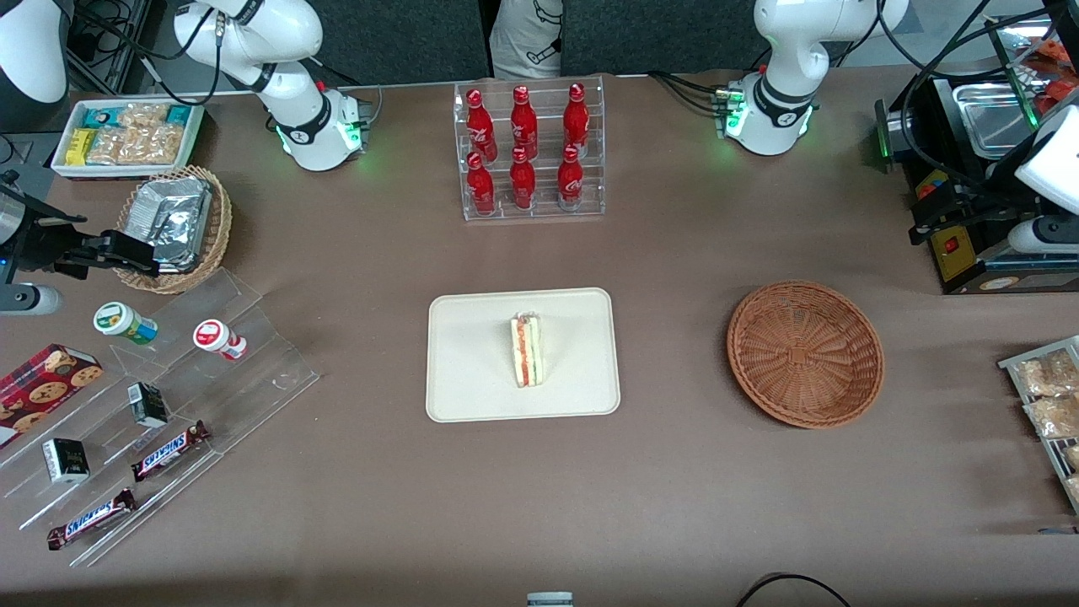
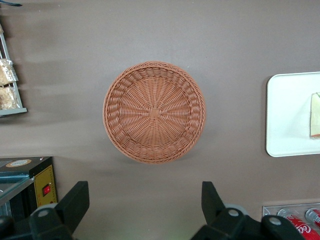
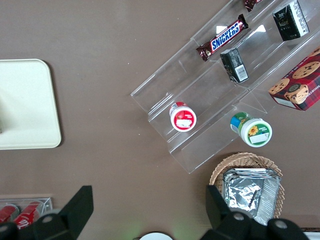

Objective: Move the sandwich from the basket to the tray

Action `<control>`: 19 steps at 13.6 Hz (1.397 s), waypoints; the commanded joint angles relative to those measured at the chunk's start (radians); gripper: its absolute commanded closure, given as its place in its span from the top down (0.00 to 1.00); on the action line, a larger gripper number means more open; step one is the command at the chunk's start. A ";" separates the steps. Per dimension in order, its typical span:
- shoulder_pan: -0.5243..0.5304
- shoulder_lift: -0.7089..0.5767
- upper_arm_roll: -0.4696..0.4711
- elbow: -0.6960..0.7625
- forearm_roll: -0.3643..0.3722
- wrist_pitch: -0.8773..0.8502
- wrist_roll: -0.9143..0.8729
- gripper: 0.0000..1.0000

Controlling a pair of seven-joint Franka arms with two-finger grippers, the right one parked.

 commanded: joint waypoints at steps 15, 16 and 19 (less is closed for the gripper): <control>0.009 0.017 -0.015 0.093 0.039 -0.059 -0.015 0.99; 0.008 0.019 -0.017 0.090 0.038 -0.059 -0.009 0.99; 0.003 0.020 -0.017 0.090 0.038 -0.059 -0.006 0.99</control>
